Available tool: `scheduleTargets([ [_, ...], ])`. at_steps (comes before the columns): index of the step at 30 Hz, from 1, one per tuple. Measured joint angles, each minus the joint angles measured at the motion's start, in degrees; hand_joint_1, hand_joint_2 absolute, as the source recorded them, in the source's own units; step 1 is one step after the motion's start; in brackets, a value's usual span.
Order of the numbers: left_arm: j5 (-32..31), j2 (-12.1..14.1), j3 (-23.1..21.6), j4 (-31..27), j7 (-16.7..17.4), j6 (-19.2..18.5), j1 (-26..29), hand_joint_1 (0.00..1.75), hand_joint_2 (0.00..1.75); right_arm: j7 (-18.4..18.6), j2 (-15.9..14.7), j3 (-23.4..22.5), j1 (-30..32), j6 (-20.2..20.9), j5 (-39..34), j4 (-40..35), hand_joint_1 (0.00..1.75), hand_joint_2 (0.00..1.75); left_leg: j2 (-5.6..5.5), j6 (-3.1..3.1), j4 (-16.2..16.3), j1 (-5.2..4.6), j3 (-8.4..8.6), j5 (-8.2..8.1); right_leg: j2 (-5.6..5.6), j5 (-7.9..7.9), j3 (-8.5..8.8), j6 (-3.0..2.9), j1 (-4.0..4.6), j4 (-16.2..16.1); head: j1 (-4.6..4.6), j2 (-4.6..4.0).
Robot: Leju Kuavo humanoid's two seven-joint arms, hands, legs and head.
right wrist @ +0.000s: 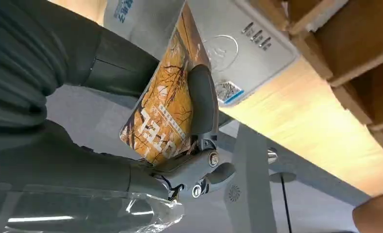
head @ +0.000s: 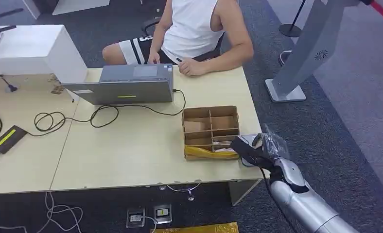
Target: Pass the card to the sensor for recognition and then transmit it.
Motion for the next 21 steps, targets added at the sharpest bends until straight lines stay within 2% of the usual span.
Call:
scheduleTargets([
  [21, 0.00, 0.00, 0.00, 0.00, 0.17, 0.00, 0.04, 0.00, 0.00, -0.68, 2.01, 1.20, -0.94, 0.22, -0.74, 3.32, 1.75, 1.75, 0.03, -0.01, 0.00, 0.00, 0.14, 0.00, 0.03, 0.01, 0.11, 0.00, 0.01, 0.00, 0.00, 0.00],
])
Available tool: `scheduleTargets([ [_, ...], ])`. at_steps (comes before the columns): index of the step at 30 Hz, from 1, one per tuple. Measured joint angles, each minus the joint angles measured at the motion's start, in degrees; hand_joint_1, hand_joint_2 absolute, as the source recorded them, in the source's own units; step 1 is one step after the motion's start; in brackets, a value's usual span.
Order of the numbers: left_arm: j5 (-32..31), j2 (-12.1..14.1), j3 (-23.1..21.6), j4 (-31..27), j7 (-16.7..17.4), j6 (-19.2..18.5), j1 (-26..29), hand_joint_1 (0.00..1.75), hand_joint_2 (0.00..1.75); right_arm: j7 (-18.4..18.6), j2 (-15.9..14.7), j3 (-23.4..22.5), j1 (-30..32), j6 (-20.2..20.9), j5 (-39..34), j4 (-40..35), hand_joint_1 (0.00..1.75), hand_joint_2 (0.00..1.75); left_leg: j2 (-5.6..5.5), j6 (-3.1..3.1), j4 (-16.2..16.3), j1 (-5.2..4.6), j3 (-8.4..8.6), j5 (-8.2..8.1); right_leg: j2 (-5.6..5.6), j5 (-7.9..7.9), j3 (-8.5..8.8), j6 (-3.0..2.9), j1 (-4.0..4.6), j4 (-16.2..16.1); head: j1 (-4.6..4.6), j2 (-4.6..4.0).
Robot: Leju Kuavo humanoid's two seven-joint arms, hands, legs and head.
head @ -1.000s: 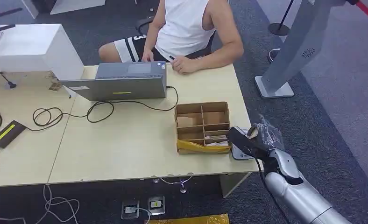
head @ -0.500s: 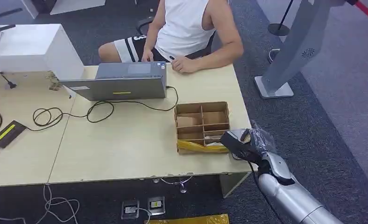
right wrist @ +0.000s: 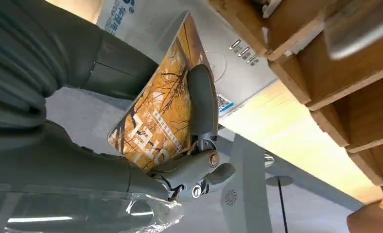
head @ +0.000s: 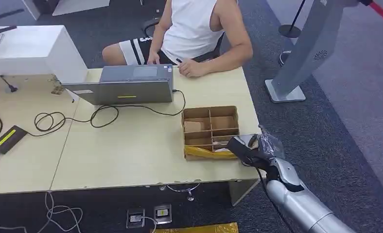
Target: Pass the card to the sensor for recognition and then transmit it.
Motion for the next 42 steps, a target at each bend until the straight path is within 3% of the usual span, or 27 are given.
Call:
scheduleTargets([
  [19, -0.02, 0.04, -0.02, 0.17, 0.22, -0.22, 0.01, 0.00, 0.00, 1.33, 0.72, 0.17, -0.52, -0.55, 0.26, 1.09, 1.75, 1.75, 0.04, -0.04, 0.00, 0.00, 0.21, 0.03, 0.02, 0.06, 0.17, 0.01, 0.01, -0.01, 0.00, 0.00],
  [27, 0.00, 0.13, -0.02, 0.17, 0.39, -0.35, -0.02, 0.00, 0.00, 3.39, -0.85, 0.37, -1.46, 0.00, 3.58, -1.64, 1.75, 1.75, 0.04, -0.05, 0.01, 0.00, 0.12, 0.04, 0.03, 0.07, 0.11, 0.01, 0.00, -0.01, 0.00, 0.00],
  [34, -0.02, 0.24, 0.00, 0.17, 0.39, -0.29, -0.01, 0.00, 0.00, 6.01, -3.63, 0.09, -8.14, 3.82, 7.65, -8.58, 1.75, 1.75, 0.03, -0.08, 0.01, 0.00, 0.07, 0.06, 0.04, 0.07, 0.03, 0.00, 0.00, 0.00, 0.00, 0.00],
  [42, -0.02, 0.24, -0.02, 0.17, 0.37, -0.29, -0.04, 0.00, 0.00, 7.30, -5.79, -0.20, -11.45, 5.09, 9.81, -14.03, 1.75, 1.75, 0.04, -0.09, 0.02, -0.01, 0.04, 0.06, 0.04, 0.07, 0.00, 0.00, 0.00, 0.00, 0.00, 0.00],
])
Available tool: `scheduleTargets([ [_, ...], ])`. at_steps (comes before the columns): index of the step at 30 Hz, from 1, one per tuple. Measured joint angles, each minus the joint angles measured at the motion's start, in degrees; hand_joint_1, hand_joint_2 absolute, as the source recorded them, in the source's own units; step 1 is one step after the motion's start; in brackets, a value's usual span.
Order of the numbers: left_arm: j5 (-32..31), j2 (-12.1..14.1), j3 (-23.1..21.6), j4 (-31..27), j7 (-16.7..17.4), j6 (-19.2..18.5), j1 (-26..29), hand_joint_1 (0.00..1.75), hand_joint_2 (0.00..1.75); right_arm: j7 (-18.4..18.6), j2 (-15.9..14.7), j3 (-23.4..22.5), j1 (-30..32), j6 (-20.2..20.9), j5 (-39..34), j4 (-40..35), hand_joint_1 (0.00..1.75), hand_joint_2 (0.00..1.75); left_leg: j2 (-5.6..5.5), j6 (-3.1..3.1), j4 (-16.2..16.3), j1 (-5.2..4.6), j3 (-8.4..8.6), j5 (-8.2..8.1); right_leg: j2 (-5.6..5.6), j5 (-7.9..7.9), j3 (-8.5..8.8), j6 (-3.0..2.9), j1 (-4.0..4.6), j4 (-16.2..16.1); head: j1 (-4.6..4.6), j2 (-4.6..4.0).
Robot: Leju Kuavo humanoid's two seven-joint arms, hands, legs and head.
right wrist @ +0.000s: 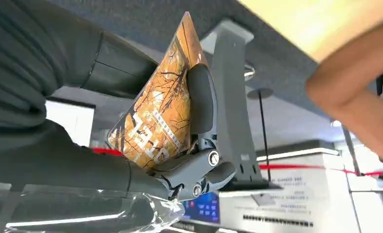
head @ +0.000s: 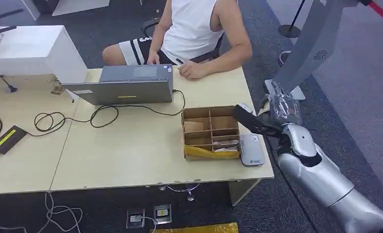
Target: Pass the card to the sensor for recognition and then transmit it.
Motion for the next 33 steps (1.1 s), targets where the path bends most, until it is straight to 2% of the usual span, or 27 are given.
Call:
scheduleTargets([
  [7, 0.00, 0.00, -0.20, 0.00, 0.13, -0.33, -0.38, 0.00, 0.00, 1.79, -2.34, -0.83, -3.45, 2.31, 1.16, -5.39, 1.75, 1.75, 0.02, 0.00, 0.00, 0.00, 0.00, 0.00, 0.01, 0.00, 0.00, 0.00, 0.01, 0.00, 0.00, 0.00],
  [20, -0.02, 0.00, -0.57, 0.00, 0.68, -0.61, -0.93, 0.00, 0.00, 1.13, -2.16, -0.41, -6.75, 4.55, 1.90, -8.24, 1.75, 1.75, 0.00, -0.01, 0.00, 0.01, -0.07, 0.00, -0.01, 0.00, 0.00, 0.00, 0.01, 0.00, 0.02, 0.00],
  [25, -0.02, -0.04, -1.62, 0.00, 1.25, -0.83, -1.39, 0.00, 0.00, -1.01, 0.04, 2.00, -10.20, 6.84, 0.77, -6.73, 1.75, 1.75, 0.00, -0.01, -0.01, 0.03, -0.09, 0.01, -0.01, 0.00, -0.01, 0.00, 0.03, 0.02, 0.00, 0.00],
  [33, -0.02, -0.24, -2.82, 0.00, 2.18, -0.90, -1.47, 0.00, 0.00, -3.59, 3.73, 5.15, -13.81, 6.73, -1.18, -1.05, 1.75, 1.75, -0.11, -0.02, -0.01, 0.07, -0.15, 0.02, -0.02, 0.00, -0.02, 0.00, 0.06, 0.03, 0.02, 0.00],
])
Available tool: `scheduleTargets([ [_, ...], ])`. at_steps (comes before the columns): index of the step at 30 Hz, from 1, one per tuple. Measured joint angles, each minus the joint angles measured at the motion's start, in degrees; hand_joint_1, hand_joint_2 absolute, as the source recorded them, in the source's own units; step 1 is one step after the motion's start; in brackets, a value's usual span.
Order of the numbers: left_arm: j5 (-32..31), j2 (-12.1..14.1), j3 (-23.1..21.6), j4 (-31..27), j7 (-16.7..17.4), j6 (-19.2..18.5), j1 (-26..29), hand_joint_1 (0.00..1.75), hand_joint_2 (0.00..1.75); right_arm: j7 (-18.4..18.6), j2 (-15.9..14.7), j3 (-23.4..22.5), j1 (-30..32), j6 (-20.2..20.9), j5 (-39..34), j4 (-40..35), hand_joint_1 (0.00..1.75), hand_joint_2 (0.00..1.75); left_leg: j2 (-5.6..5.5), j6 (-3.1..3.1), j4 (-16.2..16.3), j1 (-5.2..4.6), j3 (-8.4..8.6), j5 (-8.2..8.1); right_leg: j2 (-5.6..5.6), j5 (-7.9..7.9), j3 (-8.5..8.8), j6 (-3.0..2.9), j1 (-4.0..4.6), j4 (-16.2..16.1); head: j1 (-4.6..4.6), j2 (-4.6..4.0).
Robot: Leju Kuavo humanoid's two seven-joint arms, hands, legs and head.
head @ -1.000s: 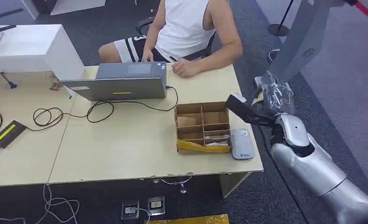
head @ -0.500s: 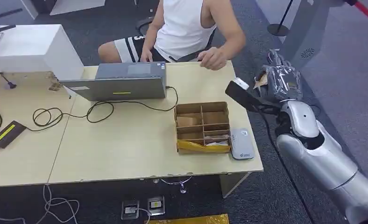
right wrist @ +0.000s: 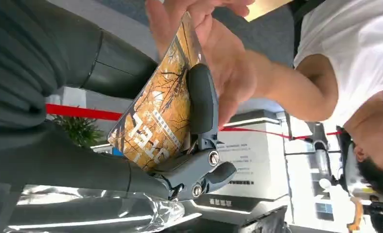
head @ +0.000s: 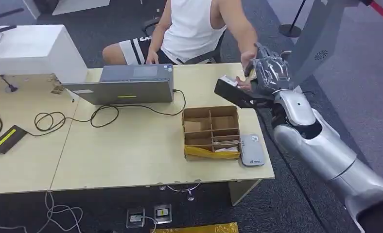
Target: Pass the card to the sensor for recognition and then transmit it.
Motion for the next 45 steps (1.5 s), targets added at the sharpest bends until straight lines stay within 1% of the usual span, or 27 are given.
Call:
scheduleTargets([
  [11, 0.00, -0.04, -1.42, 0.00, 0.29, -0.59, 0.00, 0.00, 0.00, -1.66, 4.38, 4.27, -3.57, -1.73, -0.09, 8.40, 1.75, 1.75, -0.01, -0.01, 0.00, 0.00, 0.01, 0.00, -0.01, 0.00, -0.01, 0.00, 0.01, 0.00, 0.00, 0.00],
  [17, 0.00, -0.04, -2.91, 0.00, 1.01, -1.18, -0.17, 0.00, 0.00, -2.47, 5.93, 5.91, -4.86, -5.05, -1.61, 13.94, 1.75, 1.75, -0.02, -0.01, 0.00, 0.00, 0.01, 0.01, -0.02, 0.00, 0.00, 0.00, 0.00, 0.00, -0.02, 0.00],
  [18, 0.00, -0.02, -3.13, 0.00, 1.21, -1.22, -0.18, 0.00, 0.00, -2.47, 6.04, 6.13, -5.14, -5.18, -1.97, 14.76, 1.54, 1.75, -0.03, -0.01, 0.00, 0.00, 0.02, 0.01, -0.02, 0.00, 0.00, 0.00, 0.00, 0.00, -0.02, 0.00],
  [19, 0.00, -0.02, -3.30, 0.00, 1.29, -1.25, -0.20, 0.00, 0.00, -2.45, 6.21, 6.47, -5.41, -5.27, -2.40, 15.78, 0.51, 1.75, -0.02, -0.01, 0.00, 0.00, 0.03, 0.01, -0.02, 0.00, 0.01, 0.00, 0.00, -0.01, -0.02, 0.00],
  [20, 0.00, -0.02, -3.52, 0.00, 1.29, -1.29, -0.19, 0.00, 0.00, -2.40, 6.30, 6.74, -5.55, -5.33, -2.62, 16.57, 0.26, 1.75, -0.02, -0.01, 0.00, 0.00, 0.04, 0.01, -0.01, 0.00, 0.01, 0.00, 0.00, -0.01, 0.00, 0.00],
  [21, 0.02, -0.02, -3.61, 0.00, 1.29, -1.31, -0.19, 0.00, 0.00, -2.34, 6.32, 6.93, -5.54, -5.40, -2.86, 17.14, 0.07, 1.75, -0.02, -0.01, 0.01, 0.00, 0.04, 0.01, -0.01, 0.00, 0.02, 0.00, 0.00, -0.01, -0.02, 0.00],
  [22, 0.02, -0.02, -3.67, 0.00, 1.29, -1.31, -0.20, 0.00, 0.00, -2.17, 6.34, 7.22, -5.53, -5.51, -3.06, 17.73, 0.00, 1.75, -0.01, -0.01, 0.01, 0.00, 0.05, 0.01, -0.01, 0.01, 0.01, 0.00, -0.01, -0.01, 0.00, 0.00],
  [28, 0.02, -0.02, -4.13, 0.00, 1.29, -1.29, -0.17, 0.00, 0.00, -1.51, 6.45, 8.55, -5.43, -5.99, -3.43, 20.94, 0.00, 1.75, -0.01, -0.01, 0.01, 0.00, 0.05, 0.01, -0.01, 0.01, -0.01, -0.01, 0.00, -0.01, -0.02, 0.00],
  [37, 0.02, -0.02, -4.57, 0.00, 1.42, -1.25, -0.15, 0.00, 0.00, -0.85, 6.43, 9.58, -5.15, -6.62, -3.54, 23.65, 0.00, 1.75, 0.03, -0.01, 0.01, 0.00, 0.01, 0.01, 0.00, 0.01, -0.08, -0.01, 0.01, -0.01, -0.02, 0.00],
  [39, 0.00, -0.02, -4.72, 0.00, 1.45, -1.25, -0.15, 0.00, 0.00, -0.79, 6.43, 9.80, -5.06, -7.19, -3.60, 24.02, 0.00, 1.75, 0.03, -0.01, 0.01, 0.00, 0.01, 0.01, 0.01, 0.01, -0.08, -0.01, 0.00, -0.01, 0.00, 0.00],
  [43, 0.00, -0.02, -4.98, 0.00, 1.47, -1.20, -0.15, 0.00, 0.00, -0.76, 6.39, 9.80, -4.77, -9.75, -4.39, 24.31, 0.00, 1.75, 0.03, -0.01, 0.01, 0.00, 0.02, 0.01, 0.01, 0.01, -0.07, -0.01, 0.00, -0.01, -0.02, 0.00],
  [45, 0.00, -0.02, -5.05, 0.00, 1.49, -1.18, -0.14, 0.00, 0.00, -0.77, 6.39, 9.80, -4.75, -10.14, -4.57, 24.42, 0.00, 1.75, 0.04, -0.02, 0.02, 0.00, 0.03, 0.01, 0.01, 0.01, -0.07, -0.01, 0.00, -0.01, -0.02, 0.00],
])
